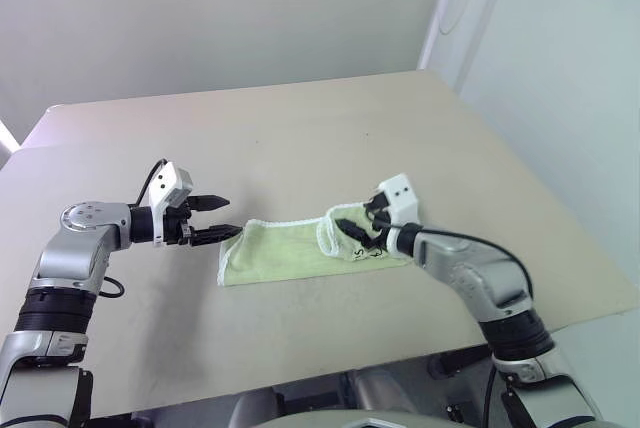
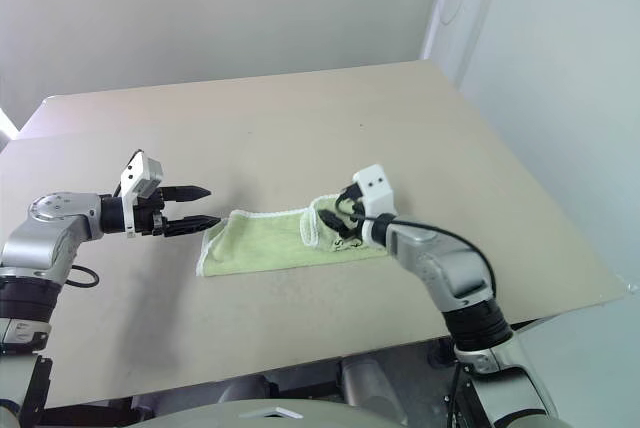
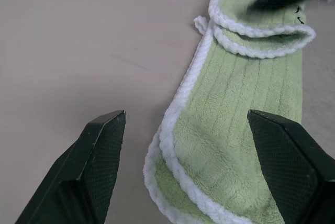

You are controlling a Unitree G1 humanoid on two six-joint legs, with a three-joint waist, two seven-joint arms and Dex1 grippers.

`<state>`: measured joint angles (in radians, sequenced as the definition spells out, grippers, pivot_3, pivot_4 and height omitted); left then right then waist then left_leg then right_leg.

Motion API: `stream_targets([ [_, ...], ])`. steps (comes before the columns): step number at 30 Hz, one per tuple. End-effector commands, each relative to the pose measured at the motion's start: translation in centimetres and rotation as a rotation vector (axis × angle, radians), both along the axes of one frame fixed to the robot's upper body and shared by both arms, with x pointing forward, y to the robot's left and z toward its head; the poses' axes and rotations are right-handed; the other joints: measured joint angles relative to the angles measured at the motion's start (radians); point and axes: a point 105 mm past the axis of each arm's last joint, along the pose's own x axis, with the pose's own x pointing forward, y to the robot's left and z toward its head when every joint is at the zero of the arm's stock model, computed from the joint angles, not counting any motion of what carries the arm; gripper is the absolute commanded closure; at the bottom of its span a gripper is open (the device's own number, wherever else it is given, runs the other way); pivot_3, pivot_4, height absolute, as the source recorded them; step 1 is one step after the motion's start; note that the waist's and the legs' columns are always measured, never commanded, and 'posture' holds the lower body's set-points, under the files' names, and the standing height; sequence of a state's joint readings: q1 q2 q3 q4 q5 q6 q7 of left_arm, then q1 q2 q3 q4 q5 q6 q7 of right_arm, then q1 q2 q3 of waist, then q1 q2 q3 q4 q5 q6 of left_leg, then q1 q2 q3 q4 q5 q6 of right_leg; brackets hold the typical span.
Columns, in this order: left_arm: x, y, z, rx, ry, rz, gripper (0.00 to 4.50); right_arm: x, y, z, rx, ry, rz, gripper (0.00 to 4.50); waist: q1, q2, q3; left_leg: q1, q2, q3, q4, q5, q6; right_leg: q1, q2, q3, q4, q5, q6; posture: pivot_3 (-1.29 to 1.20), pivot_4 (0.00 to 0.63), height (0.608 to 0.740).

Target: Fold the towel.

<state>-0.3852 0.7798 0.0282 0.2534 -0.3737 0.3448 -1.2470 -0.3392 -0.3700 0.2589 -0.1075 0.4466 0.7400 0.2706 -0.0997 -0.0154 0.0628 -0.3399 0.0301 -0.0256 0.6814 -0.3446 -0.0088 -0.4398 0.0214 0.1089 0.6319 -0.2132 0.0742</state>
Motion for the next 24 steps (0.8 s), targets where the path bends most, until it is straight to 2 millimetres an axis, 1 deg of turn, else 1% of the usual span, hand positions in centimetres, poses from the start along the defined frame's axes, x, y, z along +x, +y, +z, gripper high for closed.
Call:
stream_targets([
  [1,-0.2,0.8,1.7,-0.003,-0.041,0.015,0.58,0.5,0.3,-1.0,-0.074,-0.044,-0.025,0.27,0.0,0.0,0.0,0.0,0.0,0.0,0.0,0.0,0.0,0.0,0.0,0.0,0.0,0.0,0.0,0.0,0.0,0.712],
  [3,-0.6,1.4,1.6,0.004,-0.01,0.029,0.58,0.4,0.0,-1.3,-0.108,-0.055,-0.021,0.27,-0.001,-0.001,-0.001,0.0,0.0,0.0,0.0,0.0,0.0,0.0,0.0,0.0,0.0,0.001,0.001,0.0,0.0,0.712],
  [5,-0.8,2.2,1.4,0.018,0.036,0.064,0.58,0.3,0.1,-0.6,-0.095,-0.071,0.001,0.27,-0.001,-0.001,-0.001,0.0,0.0,0.0,0.0,0.0,0.0,0.0,0.0,0.0,0.0,0.0,0.0,0.0,0.0,0.712],
  [7,-1.1,3.0,1.0,0.038,0.095,0.103,0.58,0.5,0.0,1.1,-0.044,-0.099,-0.004,0.27,0.0,-0.001,-0.001,0.001,0.0,-0.001,0.001,0.0,0.0,0.001,0.0,0.0,0.0,-0.001,-0.001,0.0,0.0,0.712],
  [8,-1.3,3.6,0.6,0.049,0.148,0.145,0.58,0.9,-0.3,2.7,0.013,-0.116,-0.02,0.27,0.0,-0.001,-0.001,0.001,0.0,-0.001,0.001,0.0,0.0,0.001,0.0,0.0,0.0,-0.001,-0.002,0.0,0.0,0.712],
  [10,-1.6,4.3,0.3,0.049,0.22,0.195,0.58,1.1,-0.4,4.7,0.091,-0.133,-0.026,0.27,-0.001,0.0,0.0,0.001,0.0,-0.001,0.001,0.0,0.0,0.001,0.0,0.0,0.001,-0.001,-0.001,0.0,0.0,0.712],
  [12,-2.4,4.4,-0.1,0.005,0.334,0.216,0.58,0.7,0.0,6.8,0.182,-0.144,0.0,0.27,-0.001,-0.001,0.0,0.001,0.0,-0.001,0.001,0.0,0.0,0.001,0.0,-0.001,0.001,-0.001,-0.001,0.0,0.0,0.712],
  [14,-3.0,4.3,-0.6,-0.021,0.421,0.232,0.58,0.4,0.2,8.0,0.23,-0.147,0.012,0.27,-0.001,-0.001,0.0,0.0,0.0,-0.002,0.001,0.0,0.0,0.001,0.0,-0.001,0.001,0.0,-0.001,0.0,0.0,0.712],
  [16,-3.2,3.9,-1.3,-0.024,0.492,0.256,0.58,0.4,0.3,8.3,0.248,-0.132,0.005,0.27,-0.001,-0.001,0.0,0.001,0.0,-0.003,0.0,0.0,0.0,0.001,0.0,-0.003,0.001,0.0,-0.001,0.0,0.0,0.712],
  [19,-3.3,2.4,-2.3,-0.102,0.63,0.283,0.58,0.7,0.1,8.0,0.269,-0.086,-0.031,0.27,0.001,0.0,0.0,0.001,0.0,-0.004,0.0,0.0,0.0,0.001,0.0,-0.003,0.001,0.0,-0.001,0.0,0.0,0.712],
  [22,-4.2,1.9,-4.1,-0.06,0.711,0.304,0.58,0.7,0.1,7.8,0.293,-0.057,-0.05,0.27,0.0,0.0,0.0,0.001,0.0,-0.004,0.001,0.0,0.0,0.001,0.0,-0.003,0.001,0.0,-0.001,0.0,0.0,0.712],
  [24,-4.6,1.5,-4.5,-0.084,0.77,0.314,0.58,0.5,0.1,8.0,0.329,-0.049,-0.055,0.27,0.0,0.001,-0.001,0.001,0.0,-0.004,0.001,0.0,0.0,0.001,0.0,-0.003,0.001,0.001,0.001,0.0,0.0,0.712],
])
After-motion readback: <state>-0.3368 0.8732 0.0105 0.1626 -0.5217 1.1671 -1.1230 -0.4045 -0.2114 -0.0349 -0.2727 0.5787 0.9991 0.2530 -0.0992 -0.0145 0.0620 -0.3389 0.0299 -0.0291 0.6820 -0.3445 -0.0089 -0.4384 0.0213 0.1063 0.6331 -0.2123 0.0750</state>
